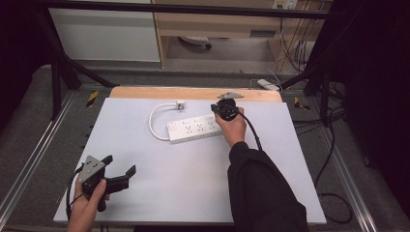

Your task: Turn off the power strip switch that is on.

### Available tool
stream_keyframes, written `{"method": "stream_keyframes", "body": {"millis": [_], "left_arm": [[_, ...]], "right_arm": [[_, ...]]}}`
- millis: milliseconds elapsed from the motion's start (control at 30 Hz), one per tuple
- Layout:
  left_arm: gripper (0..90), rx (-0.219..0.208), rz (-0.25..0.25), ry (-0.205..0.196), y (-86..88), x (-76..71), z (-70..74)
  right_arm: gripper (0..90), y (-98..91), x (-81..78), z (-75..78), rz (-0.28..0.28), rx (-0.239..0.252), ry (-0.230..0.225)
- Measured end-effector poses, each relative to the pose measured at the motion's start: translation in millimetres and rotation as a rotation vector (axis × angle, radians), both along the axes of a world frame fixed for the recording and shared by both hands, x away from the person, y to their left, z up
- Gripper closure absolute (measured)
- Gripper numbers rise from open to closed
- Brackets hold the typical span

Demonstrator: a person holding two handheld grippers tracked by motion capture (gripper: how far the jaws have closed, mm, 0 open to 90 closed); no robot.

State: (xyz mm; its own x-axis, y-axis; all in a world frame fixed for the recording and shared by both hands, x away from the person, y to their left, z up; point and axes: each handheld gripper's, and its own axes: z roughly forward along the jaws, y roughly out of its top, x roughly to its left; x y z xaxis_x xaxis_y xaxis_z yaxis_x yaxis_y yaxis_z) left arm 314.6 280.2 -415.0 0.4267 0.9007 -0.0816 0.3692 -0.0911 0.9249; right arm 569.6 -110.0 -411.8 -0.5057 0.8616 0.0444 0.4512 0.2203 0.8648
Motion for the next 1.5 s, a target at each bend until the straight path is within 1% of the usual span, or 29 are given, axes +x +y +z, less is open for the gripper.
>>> {"method": "stream_keyframes", "body": {"millis": [333, 400, 667, 1500], "left_arm": [[5.3, -0.001, 0.000, 0.000, -0.5, 0.0, -0.1], [5.3, -0.002, 0.001, 0.000, -0.6, -0.1, -0.1], [5.3, -0.001, 0.000, -0.002, -0.7, 0.0, -0.1], [5.3, 0.003, -0.006, 0.000, -1.5, 0.0, -0.3]], "right_arm": [[90.0, 2.8, 0.0, -6.5, 0.000, -0.001, 0.014], [90.0, 3.4, 0.0, -7.8, 0.000, -0.008, 0.015], [90.0, 2.2, 0.2, -11.3, -0.005, -0.008, 0.021], [90.0, 1.1, 0.8, -18.6, -0.019, -0.016, 0.034]]}}
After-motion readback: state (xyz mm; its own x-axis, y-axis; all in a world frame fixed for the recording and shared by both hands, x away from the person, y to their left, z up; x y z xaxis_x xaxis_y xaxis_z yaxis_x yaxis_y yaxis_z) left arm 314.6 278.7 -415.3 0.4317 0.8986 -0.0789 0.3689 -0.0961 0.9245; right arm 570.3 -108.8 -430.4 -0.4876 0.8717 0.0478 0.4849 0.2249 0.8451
